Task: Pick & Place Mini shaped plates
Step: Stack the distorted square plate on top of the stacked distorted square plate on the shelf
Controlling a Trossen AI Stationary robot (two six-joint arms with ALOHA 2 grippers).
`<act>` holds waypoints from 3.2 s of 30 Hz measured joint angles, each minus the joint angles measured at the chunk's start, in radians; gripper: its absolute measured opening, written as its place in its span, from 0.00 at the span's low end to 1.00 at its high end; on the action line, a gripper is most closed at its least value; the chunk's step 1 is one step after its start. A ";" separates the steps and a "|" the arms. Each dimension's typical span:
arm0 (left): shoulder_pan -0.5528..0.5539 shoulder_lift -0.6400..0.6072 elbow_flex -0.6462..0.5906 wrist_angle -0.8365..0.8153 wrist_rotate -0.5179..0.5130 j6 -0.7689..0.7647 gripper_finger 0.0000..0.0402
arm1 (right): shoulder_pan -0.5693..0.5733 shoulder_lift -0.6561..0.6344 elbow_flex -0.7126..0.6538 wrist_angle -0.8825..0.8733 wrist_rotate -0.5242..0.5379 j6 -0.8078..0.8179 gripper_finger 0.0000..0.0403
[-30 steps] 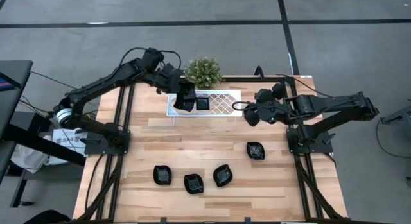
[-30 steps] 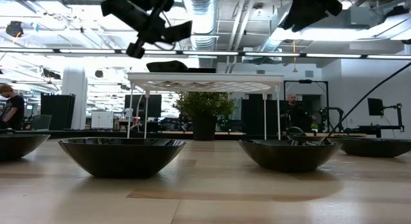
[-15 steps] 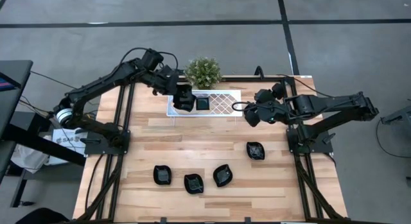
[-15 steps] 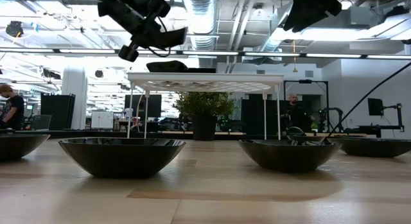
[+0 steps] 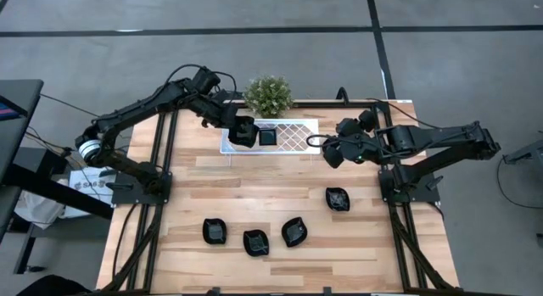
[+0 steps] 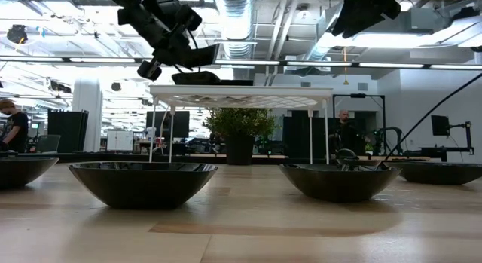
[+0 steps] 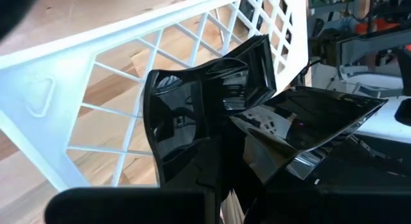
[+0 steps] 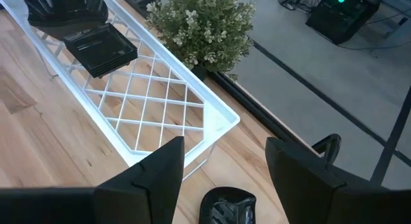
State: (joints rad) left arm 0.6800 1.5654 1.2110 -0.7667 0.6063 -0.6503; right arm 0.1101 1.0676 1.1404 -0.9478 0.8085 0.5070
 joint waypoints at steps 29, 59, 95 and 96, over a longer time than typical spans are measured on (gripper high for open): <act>-0.018 0.001 0.000 0.001 -0.077 0.094 0.16 | 0.000 0.000 0.000 0.002 0.000 0.018 0.53; -0.051 0.001 0.000 0.040 -0.133 0.227 0.19 | 0.000 0.000 0.001 0.008 0.001 0.017 0.53; -0.028 -0.031 -0.002 0.069 -0.169 0.257 0.19 | -0.001 0.000 0.001 0.011 0.002 0.017 0.53; -0.019 -0.043 -0.002 0.068 -0.169 0.252 0.19 | -0.001 0.000 0.001 0.011 0.002 0.017 0.53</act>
State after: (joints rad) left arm 0.6605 1.5222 1.2095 -0.6983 0.4370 -0.3979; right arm 0.1093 1.0677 1.1412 -0.9372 0.8104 0.5242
